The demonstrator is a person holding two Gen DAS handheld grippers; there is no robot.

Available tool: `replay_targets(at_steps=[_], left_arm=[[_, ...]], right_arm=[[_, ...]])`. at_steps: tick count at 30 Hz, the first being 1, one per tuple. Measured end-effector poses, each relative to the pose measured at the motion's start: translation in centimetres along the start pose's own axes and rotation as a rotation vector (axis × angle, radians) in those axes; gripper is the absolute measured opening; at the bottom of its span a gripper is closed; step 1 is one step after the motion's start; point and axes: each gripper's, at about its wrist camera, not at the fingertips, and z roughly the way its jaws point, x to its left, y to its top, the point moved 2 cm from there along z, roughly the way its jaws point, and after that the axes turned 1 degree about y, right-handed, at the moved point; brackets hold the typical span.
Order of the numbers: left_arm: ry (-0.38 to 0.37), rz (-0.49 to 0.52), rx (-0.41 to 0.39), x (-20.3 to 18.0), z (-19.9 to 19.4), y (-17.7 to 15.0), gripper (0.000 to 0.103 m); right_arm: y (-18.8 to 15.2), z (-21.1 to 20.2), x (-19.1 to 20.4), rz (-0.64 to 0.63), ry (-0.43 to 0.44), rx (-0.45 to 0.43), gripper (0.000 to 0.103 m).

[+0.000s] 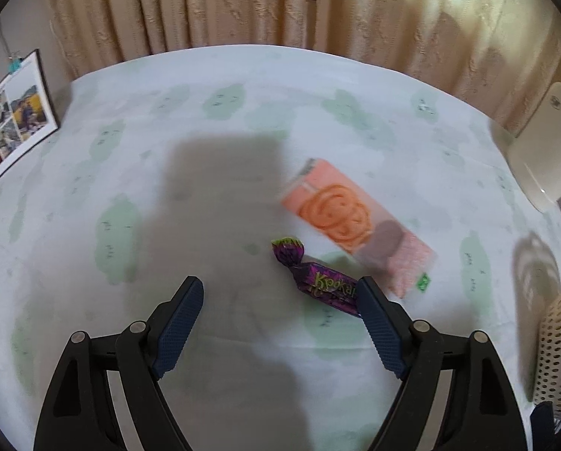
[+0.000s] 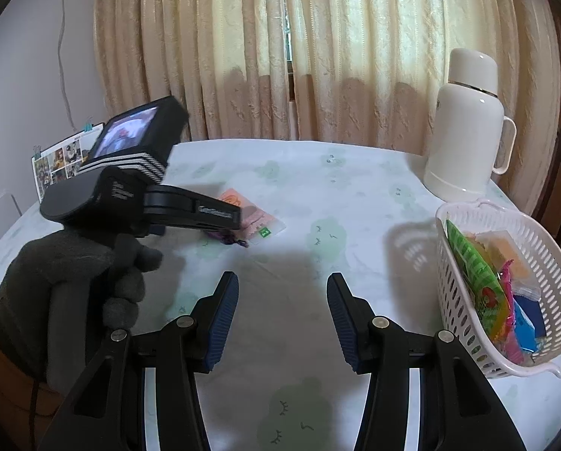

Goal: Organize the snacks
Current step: 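Move the left gripper to the purple wrapped candy and grasp it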

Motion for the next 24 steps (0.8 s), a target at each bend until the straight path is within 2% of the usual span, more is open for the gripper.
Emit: replay_targets(at_steps=[3,11,18,24], left_arm=[[-0.020,-0.028,0.007,0.5,-0.2,0.1,0.080],[-0.099,-0.012,-0.002,-1.0,0.1,0.3,0.080],[-0.028,0.057,0.001,-1.5,0.8,-0.2,0.082],[0.020,0.038,0.041,0.7,0.5,-0.5,0.085]], right_arm=[[0.1,0.1,-0.2,0.004,-0.004,-0.001,0.050],[0.0,0.3,-0.1,-0.005,-0.004,0.007,0.050],[0.1,0.2,-0.1,-0.003,-0.005,0.005,0.050],[0.2,-0.2,-0.1,0.002,0.003,-0.008,0.051]])
